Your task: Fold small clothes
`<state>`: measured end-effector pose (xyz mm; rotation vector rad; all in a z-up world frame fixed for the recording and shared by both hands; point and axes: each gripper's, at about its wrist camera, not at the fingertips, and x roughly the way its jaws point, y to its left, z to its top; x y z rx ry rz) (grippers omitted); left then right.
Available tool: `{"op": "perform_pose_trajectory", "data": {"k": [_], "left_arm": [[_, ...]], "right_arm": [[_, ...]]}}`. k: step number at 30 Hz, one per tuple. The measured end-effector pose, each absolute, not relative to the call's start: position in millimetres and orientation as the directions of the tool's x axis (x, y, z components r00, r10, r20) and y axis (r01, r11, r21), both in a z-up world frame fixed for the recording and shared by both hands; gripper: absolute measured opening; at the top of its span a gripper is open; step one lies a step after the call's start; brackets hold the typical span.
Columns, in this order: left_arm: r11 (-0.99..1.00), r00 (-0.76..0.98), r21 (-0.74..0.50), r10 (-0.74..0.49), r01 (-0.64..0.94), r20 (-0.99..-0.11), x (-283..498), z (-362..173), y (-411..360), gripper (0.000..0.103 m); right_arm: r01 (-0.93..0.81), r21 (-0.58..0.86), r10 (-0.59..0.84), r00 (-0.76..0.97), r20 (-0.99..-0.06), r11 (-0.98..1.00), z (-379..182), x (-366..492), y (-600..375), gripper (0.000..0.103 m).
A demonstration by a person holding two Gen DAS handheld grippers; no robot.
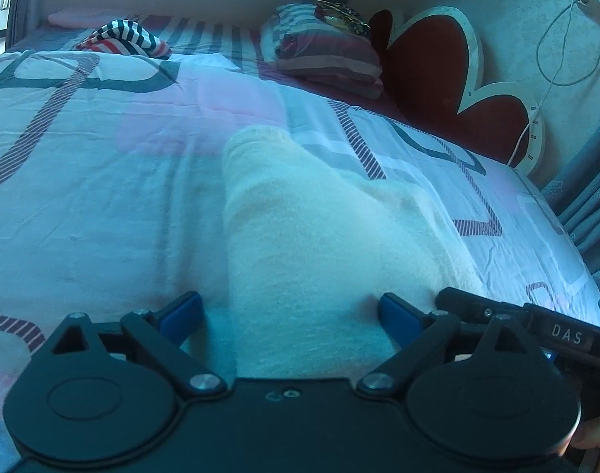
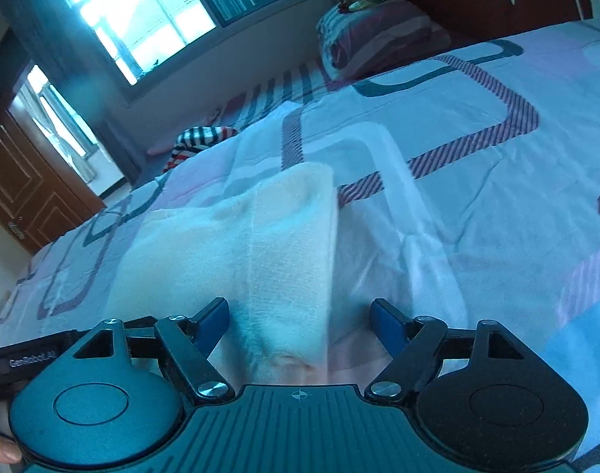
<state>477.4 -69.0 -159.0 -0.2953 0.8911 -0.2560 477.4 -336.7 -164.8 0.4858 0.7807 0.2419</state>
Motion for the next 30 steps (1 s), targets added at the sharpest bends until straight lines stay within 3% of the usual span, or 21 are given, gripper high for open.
{"op": "perform_pose_trajectory", "data": {"k": [2,3,7,9,12,22,30], "left_arm": [[0.923,0.596,-0.369,-0.358,0.109,-0.719,477,-158,-71,0.084],[0.920,0.593,-0.375,-0.367,0.116,-0.717,476,-157,-73,0.074],[0.919,0.594,-0.379,-0.363,0.104,-0.717,476,-156,-77,0.064],[0.920,0.603,-0.378,-0.361,0.104,-0.711,474,-153,-79,0.051],[0.922,0.617,-0.370,-0.358,0.114,-0.701,471,-147,-80,0.039],[0.918,0.657,-0.375,-0.364,0.131,-0.660,447,-113,-52,0.034],[0.937,0.697,-0.336,-0.304,0.097,-0.649,417,-81,47,0.034]], "right_arm": [[-0.047,0.532,0.418,0.679,-0.604,0.845,-166,479,-333,0.069],[-0.049,0.532,0.420,0.678,-0.604,0.845,-166,479,-330,0.065],[-0.045,0.530,0.418,0.671,-0.612,0.847,-164,479,-323,0.049],[-0.042,0.549,0.435,0.662,-0.610,0.835,-162,479,-323,0.036],[-0.038,0.546,0.426,0.670,-0.608,0.837,-158,480,-318,0.032],[-0.090,0.583,0.467,0.702,-0.538,0.807,-115,461,-294,0.031],[-0.173,0.613,0.541,0.685,-0.488,0.771,-84,450,-199,0.031]]}}
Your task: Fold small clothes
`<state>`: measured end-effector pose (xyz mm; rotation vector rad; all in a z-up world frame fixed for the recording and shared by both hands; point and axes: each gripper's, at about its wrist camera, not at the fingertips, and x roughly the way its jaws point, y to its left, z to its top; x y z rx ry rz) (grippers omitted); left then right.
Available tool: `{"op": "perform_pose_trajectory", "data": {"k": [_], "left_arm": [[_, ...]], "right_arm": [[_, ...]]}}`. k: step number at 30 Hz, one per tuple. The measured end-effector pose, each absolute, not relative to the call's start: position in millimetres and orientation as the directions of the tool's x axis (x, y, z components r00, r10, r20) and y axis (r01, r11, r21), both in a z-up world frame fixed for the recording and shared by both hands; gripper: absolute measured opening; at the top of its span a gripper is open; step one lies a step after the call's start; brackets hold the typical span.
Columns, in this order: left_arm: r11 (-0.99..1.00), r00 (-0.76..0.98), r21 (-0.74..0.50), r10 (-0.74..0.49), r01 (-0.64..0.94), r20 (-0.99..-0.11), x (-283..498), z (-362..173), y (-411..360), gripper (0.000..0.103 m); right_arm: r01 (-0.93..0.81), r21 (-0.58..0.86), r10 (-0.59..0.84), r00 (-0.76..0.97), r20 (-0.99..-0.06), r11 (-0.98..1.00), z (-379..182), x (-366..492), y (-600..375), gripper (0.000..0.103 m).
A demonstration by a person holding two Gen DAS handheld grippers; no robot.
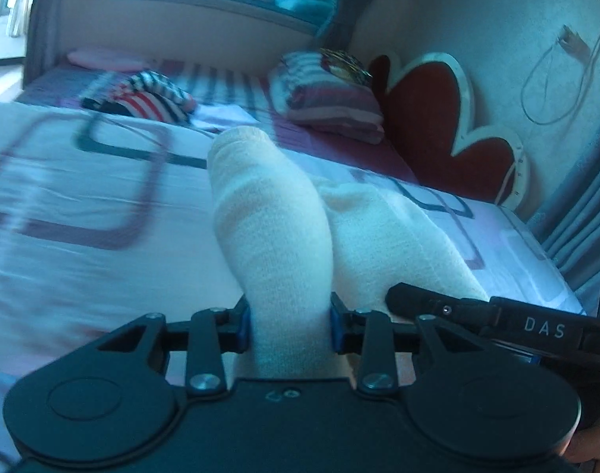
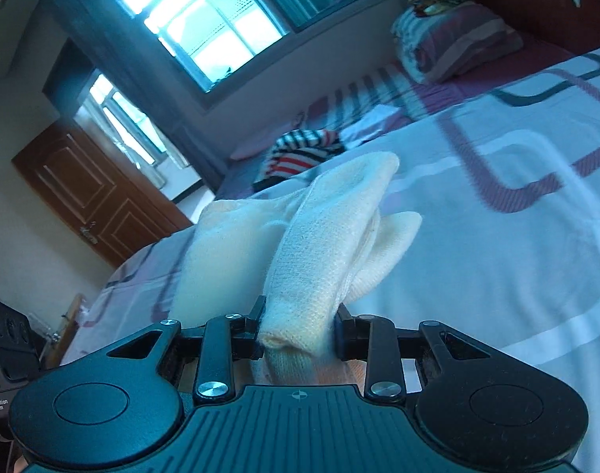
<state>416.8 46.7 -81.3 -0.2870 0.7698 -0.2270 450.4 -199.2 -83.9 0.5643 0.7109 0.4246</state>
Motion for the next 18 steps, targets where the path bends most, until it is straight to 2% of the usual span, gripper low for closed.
{"op": "perform_pose_trajectory", "data": {"k": [9,18], "left_arm": [[0.941,0.704,-0.334,-0.273,0.054,-0.656,399,-82,212,0.034],[0.942,0.688,-0.336,-0.229,-0.022,-0.688,415,-112,342,0.034]], "right_arm": [[-0.210,0.611,0.571,0.662,-0.486,0.763,-81,449,-19,0.031],[-0.222,0.628,0.612,0.602,-0.513,0.746,-115,489,129,0.031]]}}
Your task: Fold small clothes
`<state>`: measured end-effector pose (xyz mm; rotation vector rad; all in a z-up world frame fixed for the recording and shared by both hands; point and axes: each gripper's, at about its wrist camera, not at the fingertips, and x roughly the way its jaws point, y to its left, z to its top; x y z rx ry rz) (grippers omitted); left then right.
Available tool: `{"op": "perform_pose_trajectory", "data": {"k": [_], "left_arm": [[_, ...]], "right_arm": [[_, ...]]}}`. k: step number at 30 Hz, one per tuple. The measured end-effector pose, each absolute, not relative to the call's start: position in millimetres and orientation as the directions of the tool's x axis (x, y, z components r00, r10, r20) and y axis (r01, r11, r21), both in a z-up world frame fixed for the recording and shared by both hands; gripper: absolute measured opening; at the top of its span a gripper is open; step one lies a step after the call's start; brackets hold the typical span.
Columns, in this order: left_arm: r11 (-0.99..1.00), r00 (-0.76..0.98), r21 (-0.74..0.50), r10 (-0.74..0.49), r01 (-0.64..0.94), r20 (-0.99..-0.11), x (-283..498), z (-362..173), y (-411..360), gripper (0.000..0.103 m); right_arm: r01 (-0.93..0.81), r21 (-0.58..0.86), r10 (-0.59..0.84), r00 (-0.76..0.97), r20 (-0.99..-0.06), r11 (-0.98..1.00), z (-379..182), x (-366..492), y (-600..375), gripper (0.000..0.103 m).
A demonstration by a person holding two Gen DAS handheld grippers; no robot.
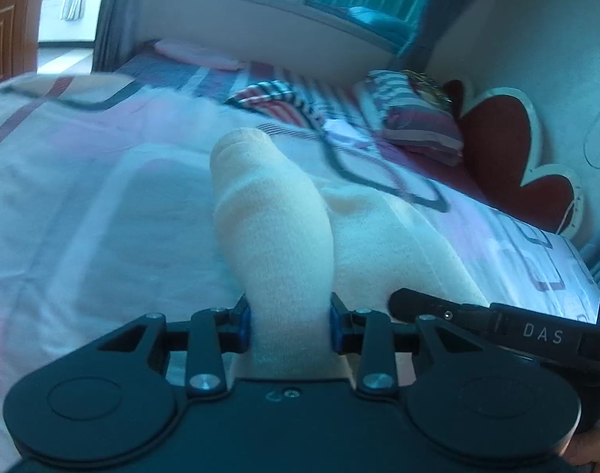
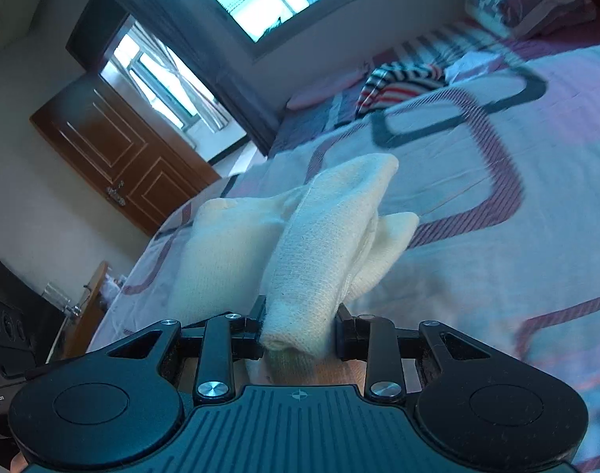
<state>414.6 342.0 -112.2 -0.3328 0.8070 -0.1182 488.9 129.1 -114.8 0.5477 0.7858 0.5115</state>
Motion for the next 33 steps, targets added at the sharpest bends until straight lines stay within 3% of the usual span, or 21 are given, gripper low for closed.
{"op": "perform_pose_trajectory", "data": {"k": [4,9,15,23,26,33], "left_arm": [[0.923,0.669,-0.382,-0.259,-0.040,-0.697,418,-139,373,0.040],[0.931,0.685,-0.363,-0.232,-0.050,-0.691,419,-144,377,0.063],[0.924,0.737,-0.373,-0.197,-0.080,-0.647,418,-119,387,0.060],[0.900,0.693,-0.366,-0.108,-0.236,-0.713,457,-146,395,0.063],[0.912,0.692,-0.338,-0.089,-0.233,-0.717,460,-148,391,0.067],[0.945,0.721,-0.274,-0.062,-0.181,-0.690,426,-118,375,0.062]], "right_arm": [[-0.204,0.609,0.596,0.580,-0.555,0.767,-136,502,151,0.032],[-0.158,0.603,0.568,0.578,-0.586,0.782,-151,507,138,0.037],[-0.107,0.598,0.518,0.634,-0.574,0.794,-134,511,119,0.037],[-0.071,0.549,0.472,0.608,-0.638,0.833,-142,554,138,0.037],[-0.057,0.523,0.445,0.608,-0.658,0.851,-156,552,136,0.037],[-0.124,0.465,0.426,0.651,-0.629,0.876,-125,529,132,0.038]]}}
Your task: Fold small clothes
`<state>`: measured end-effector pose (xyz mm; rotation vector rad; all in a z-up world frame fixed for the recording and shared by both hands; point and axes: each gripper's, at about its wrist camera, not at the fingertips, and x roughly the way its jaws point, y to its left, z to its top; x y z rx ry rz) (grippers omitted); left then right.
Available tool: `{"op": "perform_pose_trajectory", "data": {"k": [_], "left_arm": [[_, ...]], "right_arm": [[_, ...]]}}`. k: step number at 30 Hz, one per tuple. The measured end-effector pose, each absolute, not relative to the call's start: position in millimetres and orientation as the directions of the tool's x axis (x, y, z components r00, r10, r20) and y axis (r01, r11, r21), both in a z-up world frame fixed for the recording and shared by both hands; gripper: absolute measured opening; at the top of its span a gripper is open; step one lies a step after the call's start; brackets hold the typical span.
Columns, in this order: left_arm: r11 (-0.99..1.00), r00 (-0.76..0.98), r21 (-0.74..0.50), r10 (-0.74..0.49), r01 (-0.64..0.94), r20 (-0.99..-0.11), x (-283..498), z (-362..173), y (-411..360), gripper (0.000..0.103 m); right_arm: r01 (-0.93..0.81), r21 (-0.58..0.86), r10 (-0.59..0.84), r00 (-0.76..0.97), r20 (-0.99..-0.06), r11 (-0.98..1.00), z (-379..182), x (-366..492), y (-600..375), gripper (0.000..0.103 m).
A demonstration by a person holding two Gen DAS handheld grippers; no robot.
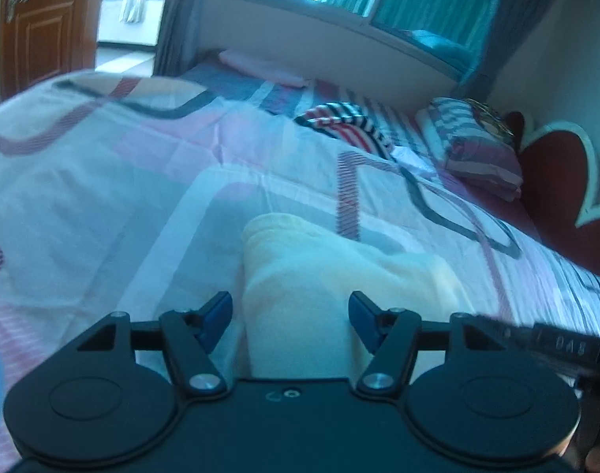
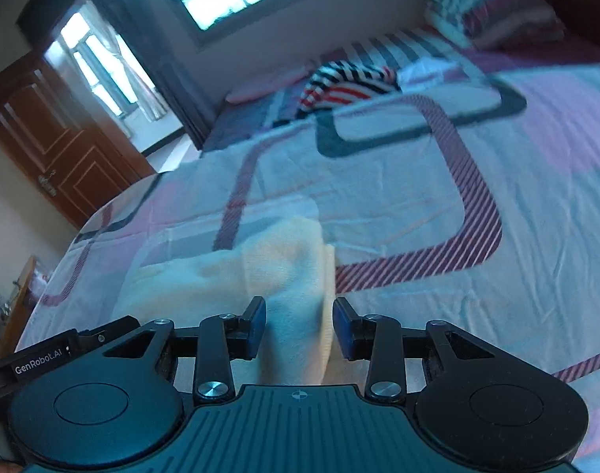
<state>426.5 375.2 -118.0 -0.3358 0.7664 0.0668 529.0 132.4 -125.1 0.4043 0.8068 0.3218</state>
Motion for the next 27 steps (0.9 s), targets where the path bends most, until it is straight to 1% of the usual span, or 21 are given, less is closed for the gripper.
{"op": "perform_pose_trajectory", "data": {"k": [4,7,8,11,12,14,16,20,24,27], "left_arm": [[0.953,0.713,-0.260,-0.075,-0.154,-0.698,397,-112,364,0.063],[0.952,0.695,-0.263,-0.084,-0.155,-0.714,376,-117,357,0.063],[0.952,0.691,-0.266,-0.091,-0.150,-0.717,372,-120,354,0.063],[0.953,0.657,-0.270,-0.116,-0.138,-0.745,367,-133,347,0.063],[0.949,0.651,-0.280,-0.121,-0.146,-0.750,367,-136,348,0.065],[0.943,0.649,-0.292,-0.121,-0.162,-0.751,365,-136,351,0.065],[0.946,0.646,-0.287,-0.123,-0.154,-0.753,358,-133,351,0.063],[0.959,0.647,-0.262,-0.133,-0.107,-0.751,338,-128,347,0.063],[0.957,0.618,-0.275,-0.161,-0.092,-0.769,314,-141,347,0.064],[0.970,0.638,-0.238,-0.156,-0.045,-0.754,306,-146,344,0.065]], "right_arm": [[-0.181,0.445,0.444,0.660,-0.606,0.877,-109,500,135,0.037],[-0.185,0.409,0.418,0.672,-0.611,0.894,-109,476,138,0.038],[-0.181,0.401,0.411,0.671,-0.617,0.898,-112,471,138,0.037],[-0.152,0.358,0.369,0.632,-0.681,0.921,-131,469,141,0.037],[-0.144,0.366,0.373,0.615,-0.695,0.919,-138,470,139,0.037],[-0.133,0.373,0.371,0.617,-0.693,0.918,-137,468,138,0.037],[-0.128,0.385,0.375,0.628,-0.682,0.914,-128,460,135,0.037],[-0.165,0.344,0.364,0.649,-0.668,0.925,-118,428,134,0.037],[-0.120,0.383,0.372,0.614,-0.697,0.916,-133,399,123,0.037],[-0.102,0.379,0.363,0.591,-0.721,0.920,-150,380,120,0.037]]}}
